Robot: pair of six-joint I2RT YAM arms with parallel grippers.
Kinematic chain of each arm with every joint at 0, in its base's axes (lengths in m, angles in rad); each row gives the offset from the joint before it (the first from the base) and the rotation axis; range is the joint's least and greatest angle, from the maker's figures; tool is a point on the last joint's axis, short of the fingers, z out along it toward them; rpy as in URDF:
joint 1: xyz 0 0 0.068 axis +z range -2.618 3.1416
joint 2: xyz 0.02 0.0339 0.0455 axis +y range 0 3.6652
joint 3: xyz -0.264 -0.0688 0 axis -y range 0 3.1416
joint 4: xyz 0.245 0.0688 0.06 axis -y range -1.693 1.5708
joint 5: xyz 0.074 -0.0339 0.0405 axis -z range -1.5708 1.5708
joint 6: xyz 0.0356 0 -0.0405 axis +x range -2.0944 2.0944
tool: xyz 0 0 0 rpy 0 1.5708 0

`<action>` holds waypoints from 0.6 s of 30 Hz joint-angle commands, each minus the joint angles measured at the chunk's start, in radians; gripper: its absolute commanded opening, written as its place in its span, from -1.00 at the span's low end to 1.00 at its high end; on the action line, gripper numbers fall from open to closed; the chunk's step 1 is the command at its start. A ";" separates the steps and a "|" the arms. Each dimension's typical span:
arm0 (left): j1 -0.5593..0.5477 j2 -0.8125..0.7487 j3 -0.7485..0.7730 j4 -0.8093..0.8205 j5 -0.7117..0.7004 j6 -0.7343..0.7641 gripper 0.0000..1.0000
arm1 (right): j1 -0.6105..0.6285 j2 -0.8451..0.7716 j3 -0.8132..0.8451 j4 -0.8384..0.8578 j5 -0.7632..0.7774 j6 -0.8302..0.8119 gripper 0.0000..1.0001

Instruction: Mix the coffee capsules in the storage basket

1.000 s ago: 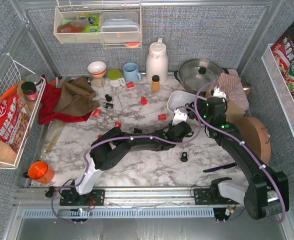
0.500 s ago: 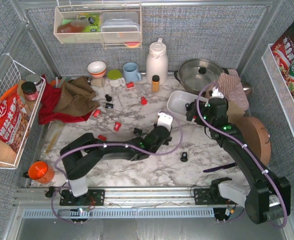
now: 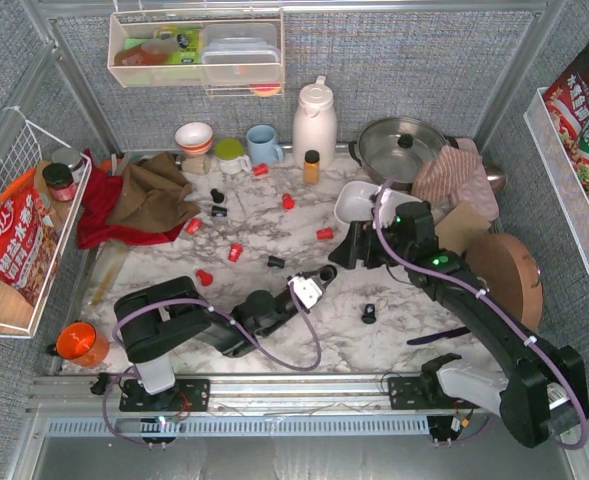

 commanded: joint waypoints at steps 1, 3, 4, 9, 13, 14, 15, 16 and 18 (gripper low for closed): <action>-0.010 0.011 0.002 0.256 0.113 0.128 -0.51 | 0.071 -0.022 -0.007 0.008 -0.088 -0.075 0.64; -0.017 0.008 0.006 0.256 0.111 0.148 -0.51 | 0.095 -0.028 -0.003 -0.017 -0.073 -0.096 0.63; -0.017 0.007 0.006 0.256 0.108 0.156 -0.51 | 0.103 -0.031 0.002 -0.035 -0.056 -0.108 0.63; -0.021 -0.004 0.000 0.256 0.083 0.164 -0.51 | 0.128 -0.037 0.011 -0.093 0.024 -0.148 0.62; -0.022 -0.014 -0.001 0.256 0.045 0.164 -0.50 | 0.137 -0.024 0.015 -0.097 -0.005 -0.158 0.56; -0.022 -0.016 -0.003 0.256 0.037 0.163 -0.49 | 0.139 -0.022 0.013 -0.093 -0.011 -0.160 0.55; -0.023 -0.018 -0.003 0.256 0.028 0.166 -0.49 | 0.142 -0.020 0.011 -0.089 -0.020 -0.163 0.52; -0.023 -0.019 -0.003 0.256 0.022 0.166 -0.49 | 0.143 -0.017 0.009 -0.085 -0.031 -0.165 0.49; -0.022 -0.020 -0.005 0.256 0.014 0.163 -0.49 | 0.147 -0.012 0.007 -0.081 -0.049 -0.168 0.44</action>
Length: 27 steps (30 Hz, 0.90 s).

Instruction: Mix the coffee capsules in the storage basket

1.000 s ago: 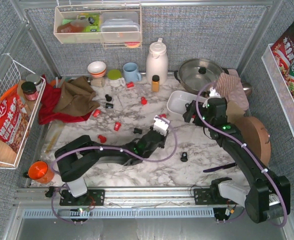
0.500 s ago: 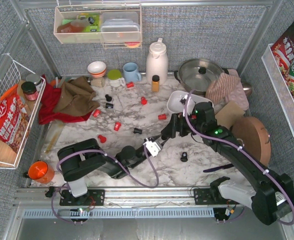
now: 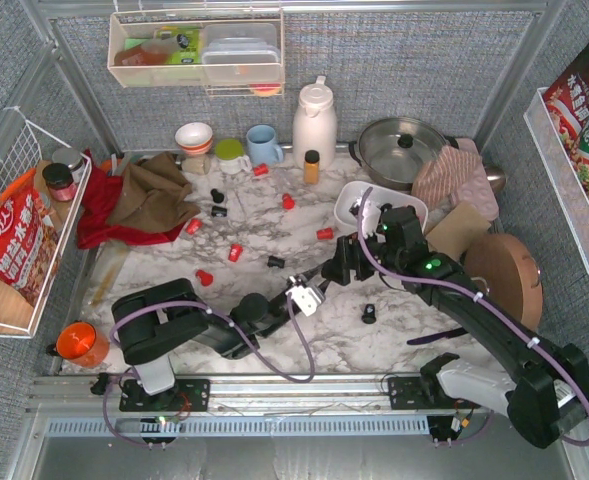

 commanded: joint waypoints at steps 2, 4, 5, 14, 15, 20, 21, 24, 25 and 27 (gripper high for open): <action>-0.002 -0.011 -0.001 0.112 -0.029 0.003 -0.49 | 0.009 0.010 0.000 -0.008 -0.053 -0.034 0.42; -0.001 -0.012 -0.002 0.112 -0.026 0.000 -0.49 | 0.012 0.011 -0.004 -0.002 -0.062 -0.037 0.41; -0.002 -0.014 -0.004 0.112 -0.025 -0.001 -0.49 | 0.012 0.014 -0.004 0.001 -0.063 -0.039 0.41; -0.006 -0.028 -0.008 0.112 0.040 -0.031 -0.48 | 0.016 0.042 0.001 0.021 -0.085 -0.037 0.01; -0.006 -0.028 -0.007 0.112 0.036 -0.032 -0.46 | 0.015 0.040 0.002 0.019 -0.083 -0.037 -0.05; -0.007 -0.026 -0.007 0.112 -0.042 -0.045 -0.07 | 0.016 0.026 0.006 0.000 -0.045 -0.039 -0.32; -0.007 -0.025 -0.008 0.112 -0.065 -0.052 0.16 | 0.015 0.024 0.007 -0.005 -0.027 -0.039 -0.32; -0.006 -0.020 -0.015 0.109 -0.099 -0.072 0.80 | 0.015 0.021 0.019 -0.024 0.075 -0.034 -0.37; -0.007 -0.016 -0.018 0.110 -0.103 -0.083 0.95 | 0.014 0.018 0.025 -0.030 0.134 -0.029 -0.38; -0.006 -0.008 -0.021 0.110 -0.106 -0.114 0.98 | 0.012 0.009 0.029 -0.028 0.297 -0.011 -0.39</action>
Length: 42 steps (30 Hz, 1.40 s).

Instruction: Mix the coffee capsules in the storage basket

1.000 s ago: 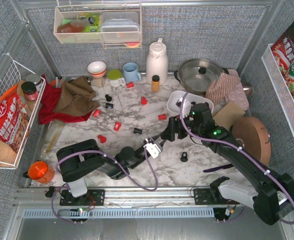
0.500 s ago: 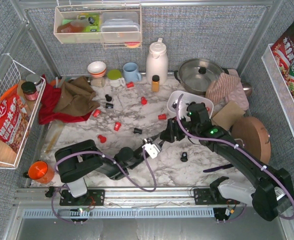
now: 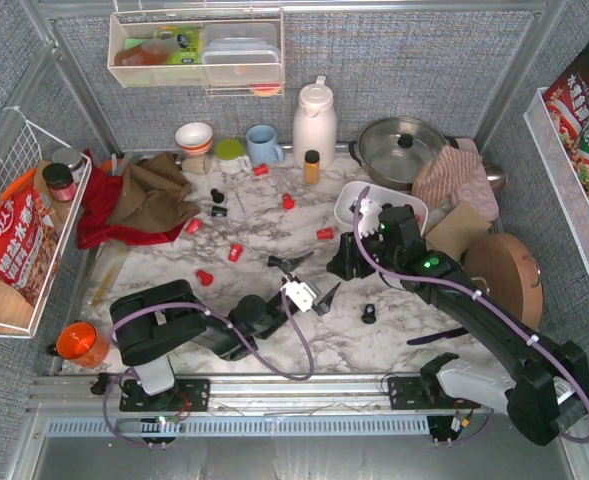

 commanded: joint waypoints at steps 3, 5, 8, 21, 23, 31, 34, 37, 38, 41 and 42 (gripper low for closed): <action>-0.005 0.033 -0.003 0.093 -0.061 -0.110 0.98 | -0.011 -0.019 0.008 0.036 0.556 0.045 -0.47; -0.013 0.047 0.004 0.091 -0.073 -0.130 0.98 | -0.030 -0.003 0.007 0.084 0.716 0.047 -0.47; -0.026 0.070 0.023 0.085 -0.104 -0.178 0.99 | -0.085 0.070 0.016 0.199 0.871 0.027 -0.47; -0.030 0.124 0.098 -0.043 -0.170 -0.626 0.98 | -0.238 0.445 0.273 0.185 0.859 0.014 0.33; -0.030 0.113 0.128 -0.148 -0.182 -0.657 0.98 | -0.240 0.452 0.287 0.154 0.847 0.021 0.45; -0.032 0.099 0.435 -0.888 -0.238 -0.805 0.98 | -0.244 0.312 0.196 0.108 0.796 0.096 0.61; -0.036 0.138 0.577 -1.132 -0.223 -0.873 0.99 | -0.243 0.187 0.089 0.103 0.764 0.133 0.61; -0.045 0.201 0.727 -1.378 -0.197 -0.938 0.90 | -0.244 0.062 0.000 0.097 0.742 0.157 0.61; -0.052 0.223 0.772 -1.444 -0.186 -0.945 0.84 | -0.244 0.021 -0.030 0.096 0.737 0.161 0.61; -0.078 0.297 0.889 -1.597 -0.167 -0.955 0.71 | -0.243 -0.081 -0.096 0.082 0.733 0.163 0.60; -0.087 0.318 0.920 -1.648 -0.159 -0.959 0.65 | -0.244 -0.109 -0.112 0.076 0.735 0.162 0.60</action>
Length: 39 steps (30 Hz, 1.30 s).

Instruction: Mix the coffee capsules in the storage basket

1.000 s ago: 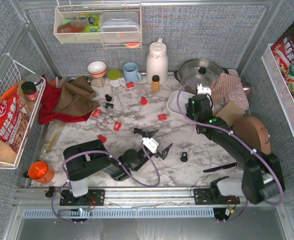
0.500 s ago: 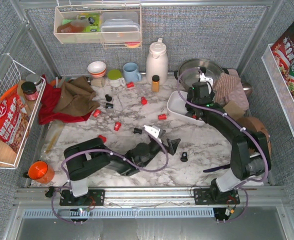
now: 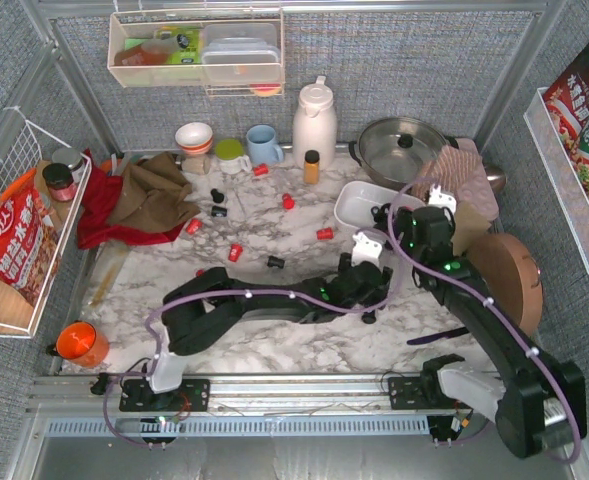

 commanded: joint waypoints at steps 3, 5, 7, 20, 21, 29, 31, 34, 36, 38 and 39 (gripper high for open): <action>-0.047 0.113 0.185 -0.435 0.055 -0.071 0.51 | 0.001 -0.150 -0.086 -0.009 -0.015 0.022 0.61; -0.059 0.138 0.228 -0.488 0.054 -0.088 0.43 | 0.000 -0.169 -0.097 -0.001 -0.016 0.022 0.61; -0.069 0.154 0.259 -0.532 0.042 -0.107 0.37 | 0.001 -0.172 -0.092 -0.006 -0.020 0.020 0.61; -0.102 0.211 0.367 -0.700 -0.022 -0.172 -0.01 | -0.001 -0.180 -0.076 -0.033 -0.028 0.018 0.61; -0.103 0.214 0.370 -0.704 -0.024 -0.172 -0.06 | -0.001 -0.185 -0.077 -0.033 -0.025 0.016 0.61; -0.103 0.180 0.355 -0.715 -0.071 -0.163 -0.18 | -0.001 -0.184 -0.078 -0.031 -0.026 0.015 0.60; -0.103 0.139 0.322 -0.688 -0.097 -0.146 -0.19 | -0.001 -0.180 -0.075 -0.030 -0.036 0.013 0.61; -0.099 0.037 0.217 -0.575 -0.130 -0.084 -0.19 | -0.001 -0.176 -0.065 -0.032 -0.069 0.006 0.61; -0.092 -0.052 0.116 -0.461 -0.151 -0.035 -0.19 | -0.002 -0.171 -0.057 -0.032 -0.105 -0.003 0.61; -0.076 -0.140 0.009 -0.330 -0.135 0.029 -0.19 | -0.001 -0.163 -0.045 -0.029 -0.165 -0.015 0.61; -0.069 -0.184 -0.050 -0.258 -0.122 0.069 -0.19 | -0.001 -0.157 -0.039 -0.025 -0.202 -0.021 0.61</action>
